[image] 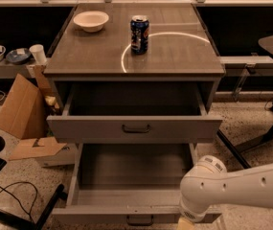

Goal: Open middle drawer

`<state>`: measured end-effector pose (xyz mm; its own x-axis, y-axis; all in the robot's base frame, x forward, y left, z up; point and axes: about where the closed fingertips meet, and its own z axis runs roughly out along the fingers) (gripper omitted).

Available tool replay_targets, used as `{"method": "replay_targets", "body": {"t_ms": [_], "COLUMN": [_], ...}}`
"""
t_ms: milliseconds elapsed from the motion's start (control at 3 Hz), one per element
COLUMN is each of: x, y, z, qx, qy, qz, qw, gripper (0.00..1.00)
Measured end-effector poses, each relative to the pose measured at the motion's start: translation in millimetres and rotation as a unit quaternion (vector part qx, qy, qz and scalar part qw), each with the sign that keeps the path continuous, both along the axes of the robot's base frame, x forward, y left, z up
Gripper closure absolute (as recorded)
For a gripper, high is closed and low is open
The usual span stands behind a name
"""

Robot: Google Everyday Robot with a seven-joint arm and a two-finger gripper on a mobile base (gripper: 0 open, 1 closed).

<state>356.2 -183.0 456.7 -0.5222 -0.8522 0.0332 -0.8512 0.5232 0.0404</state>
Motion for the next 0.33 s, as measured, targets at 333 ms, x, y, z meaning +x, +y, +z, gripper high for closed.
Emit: {"method": "replay_targets", "body": {"t_ms": [333], "x": [-25.3], "y": [19.5], "z": [45.8], "qx": [-0.004], "qy": [-0.038], "qz": [0.042], "qw": [0.9984], "gripper": [0.0]}}
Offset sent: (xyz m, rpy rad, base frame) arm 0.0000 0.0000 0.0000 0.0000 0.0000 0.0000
